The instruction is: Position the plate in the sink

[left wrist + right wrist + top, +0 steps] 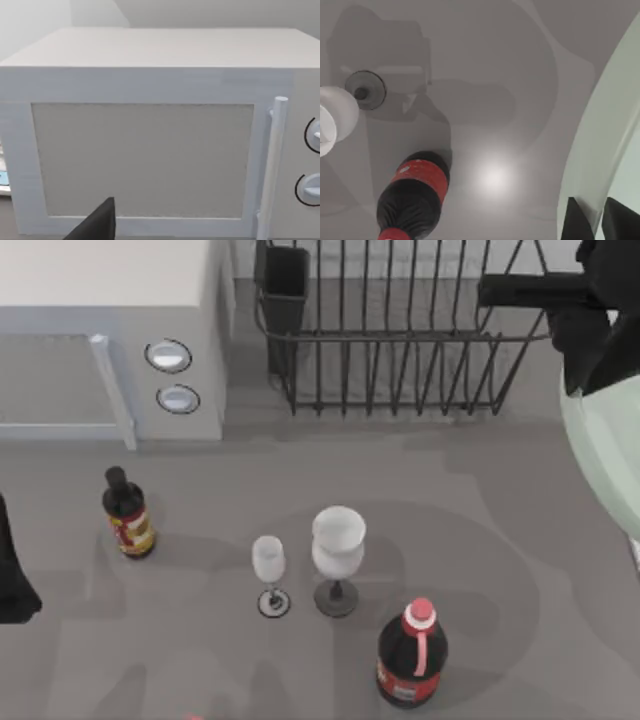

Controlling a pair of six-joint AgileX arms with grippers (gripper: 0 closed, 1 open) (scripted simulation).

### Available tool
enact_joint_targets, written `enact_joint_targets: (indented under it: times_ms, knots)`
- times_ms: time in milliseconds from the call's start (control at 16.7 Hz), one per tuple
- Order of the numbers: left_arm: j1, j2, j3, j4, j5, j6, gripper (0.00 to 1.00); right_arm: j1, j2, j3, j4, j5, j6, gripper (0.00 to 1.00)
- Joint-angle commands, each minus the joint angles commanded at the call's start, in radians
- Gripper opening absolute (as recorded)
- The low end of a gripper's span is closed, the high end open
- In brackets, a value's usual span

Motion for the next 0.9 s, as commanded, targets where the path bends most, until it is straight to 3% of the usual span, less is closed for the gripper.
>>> enact_joint_targets:
  times_ms: [240, 900]
  knots:
    - [0.000, 0.000, 0.000, 0.000, 0.000, 0.000, 1.00, -0.078, 0.112, 0.111, -0.017, 0.000, -0.078, 0.00]
    - [0.000, 0.000, 0.000, 0.000, 0.000, 0.000, 1.00, -0.513, 0.819, 0.781, -0.061, 0.001, -0.511, 0.00]
